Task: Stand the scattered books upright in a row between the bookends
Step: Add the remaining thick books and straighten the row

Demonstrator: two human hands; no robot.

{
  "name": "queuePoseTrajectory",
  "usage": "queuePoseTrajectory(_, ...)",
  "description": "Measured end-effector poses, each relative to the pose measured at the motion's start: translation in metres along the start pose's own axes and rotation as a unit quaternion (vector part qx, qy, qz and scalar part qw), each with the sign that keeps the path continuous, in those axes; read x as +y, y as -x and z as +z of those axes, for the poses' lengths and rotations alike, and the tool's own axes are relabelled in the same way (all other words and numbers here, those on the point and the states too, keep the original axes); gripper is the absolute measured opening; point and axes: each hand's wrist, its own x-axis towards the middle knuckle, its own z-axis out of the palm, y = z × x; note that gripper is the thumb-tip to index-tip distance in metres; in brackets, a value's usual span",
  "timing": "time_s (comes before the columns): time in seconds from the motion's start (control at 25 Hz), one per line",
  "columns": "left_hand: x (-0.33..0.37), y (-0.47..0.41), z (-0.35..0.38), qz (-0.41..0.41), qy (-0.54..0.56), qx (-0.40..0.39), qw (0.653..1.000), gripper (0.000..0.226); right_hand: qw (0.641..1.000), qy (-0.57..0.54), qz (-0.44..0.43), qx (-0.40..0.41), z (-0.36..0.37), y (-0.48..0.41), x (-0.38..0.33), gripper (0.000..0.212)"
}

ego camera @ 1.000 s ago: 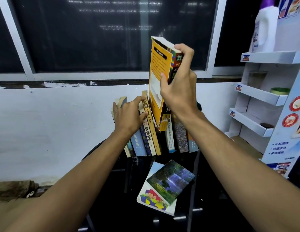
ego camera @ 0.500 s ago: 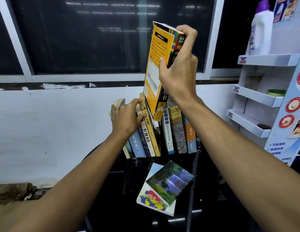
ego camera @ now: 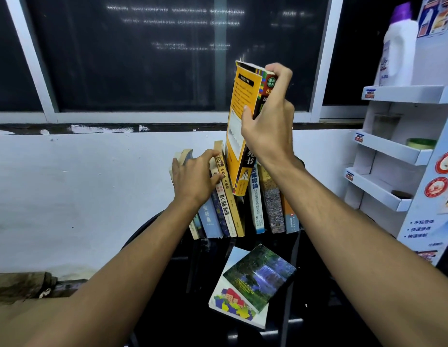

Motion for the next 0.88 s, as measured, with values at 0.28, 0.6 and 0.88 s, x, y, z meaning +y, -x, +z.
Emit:
queuePoseTrajectory(0.28,0.001,0.001,0.0,0.001,0.004,0.001,1.0,0.057,0.998,0.029,0.027,-0.046,0.016,0.032,0.022,0.064)
queuePoseTrajectory(0.6,0.001,0.0,0.001,-0.001,0.001,-0.001,1.0,0.056,0.99,0.093,0.026,-0.1,0.025,0.078,0.039,0.065)
queuePoseTrajectory(0.88,0.0,-0.002,0.003,-0.003,0.001,-0.003,1.0,0.057,0.99,0.086,0.0,-0.116,0.033,0.104,0.052,0.066)
